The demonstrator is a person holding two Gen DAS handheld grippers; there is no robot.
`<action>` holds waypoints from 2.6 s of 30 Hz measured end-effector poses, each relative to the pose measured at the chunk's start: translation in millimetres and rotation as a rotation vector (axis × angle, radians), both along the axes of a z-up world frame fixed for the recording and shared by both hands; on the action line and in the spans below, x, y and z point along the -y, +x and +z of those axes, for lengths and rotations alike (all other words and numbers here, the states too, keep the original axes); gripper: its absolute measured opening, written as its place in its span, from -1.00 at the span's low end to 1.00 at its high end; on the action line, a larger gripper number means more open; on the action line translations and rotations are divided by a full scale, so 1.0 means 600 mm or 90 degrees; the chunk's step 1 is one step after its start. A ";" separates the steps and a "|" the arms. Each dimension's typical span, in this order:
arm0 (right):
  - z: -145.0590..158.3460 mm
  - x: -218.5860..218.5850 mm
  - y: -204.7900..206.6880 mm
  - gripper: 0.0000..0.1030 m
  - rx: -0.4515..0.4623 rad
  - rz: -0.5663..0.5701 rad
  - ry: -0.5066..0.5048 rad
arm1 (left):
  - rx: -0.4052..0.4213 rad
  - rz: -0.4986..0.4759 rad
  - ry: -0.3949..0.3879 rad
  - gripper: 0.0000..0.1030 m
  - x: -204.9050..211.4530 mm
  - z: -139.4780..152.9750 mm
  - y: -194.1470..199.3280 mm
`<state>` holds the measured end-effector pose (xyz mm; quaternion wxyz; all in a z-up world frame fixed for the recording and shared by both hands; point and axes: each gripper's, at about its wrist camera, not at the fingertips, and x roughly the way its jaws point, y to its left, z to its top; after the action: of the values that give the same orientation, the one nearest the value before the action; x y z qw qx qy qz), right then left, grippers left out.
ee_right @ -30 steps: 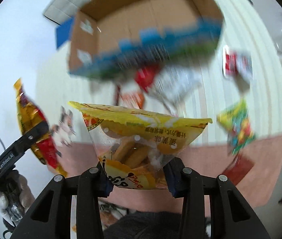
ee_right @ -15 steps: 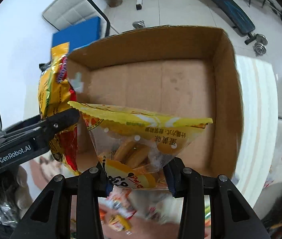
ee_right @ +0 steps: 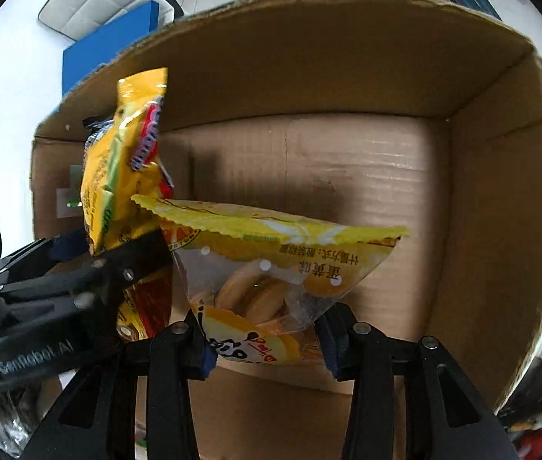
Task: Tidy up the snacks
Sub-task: 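Carry both bags into the cardboard box and open both tools, then grasp the orange chip bag with left tool while right tool grasps yellow-orange snack bag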
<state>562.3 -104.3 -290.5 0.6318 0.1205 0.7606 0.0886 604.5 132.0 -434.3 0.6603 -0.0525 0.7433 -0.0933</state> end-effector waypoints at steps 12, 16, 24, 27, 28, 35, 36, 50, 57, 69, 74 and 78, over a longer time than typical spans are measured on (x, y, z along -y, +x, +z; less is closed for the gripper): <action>0.031 0.011 -0.015 0.82 0.005 -0.005 -0.022 | 0.029 0.012 0.018 0.78 0.013 0.025 0.006; 0.061 0.020 -0.026 0.85 0.021 -0.011 -0.025 | 0.050 0.010 0.026 0.78 0.025 0.058 0.001; 0.155 0.052 -0.081 0.90 0.113 -0.015 -0.073 | 0.155 0.000 0.035 0.78 0.026 0.156 -0.034; 0.180 0.055 -0.112 0.90 0.154 -0.027 -0.084 | 0.213 0.000 0.047 0.78 0.015 0.204 -0.063; 0.197 0.055 -0.125 0.90 0.167 -0.032 -0.084 | 0.225 0.000 0.050 0.78 0.011 0.220 -0.075; 0.227 -0.007 -0.224 0.90 0.219 -0.061 -0.065 | 0.271 0.015 0.051 0.78 -0.059 0.282 -0.169; 0.221 -0.015 -0.244 0.90 0.221 -0.061 -0.064 | 0.278 0.016 0.056 0.78 -0.074 0.290 -0.192; 0.096 -0.162 -0.544 0.90 0.027 -0.052 -0.009 | 0.103 -0.059 0.146 0.78 -0.233 0.101 -0.533; -0.013 -0.143 -0.645 0.89 -0.116 -0.265 0.118 | 0.004 -0.043 0.092 0.78 -0.231 -0.013 -0.590; -0.119 -0.173 -0.705 0.87 -0.235 -0.455 0.186 | -0.013 -0.010 0.077 0.28 -0.221 -0.061 -0.603; -0.118 -0.190 -0.694 0.50 -0.223 -0.413 0.107 | -0.011 0.000 0.078 0.28 -0.228 -0.060 -0.606; -0.115 -0.190 -0.685 0.17 -0.216 -0.345 0.051 | -0.024 0.004 0.069 0.29 -0.231 -0.065 -0.605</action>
<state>151.3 9.5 -359.7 0.4917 0.3565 0.7909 -0.0746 241.6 270.6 -473.1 0.6482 -0.0206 0.7595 -0.0500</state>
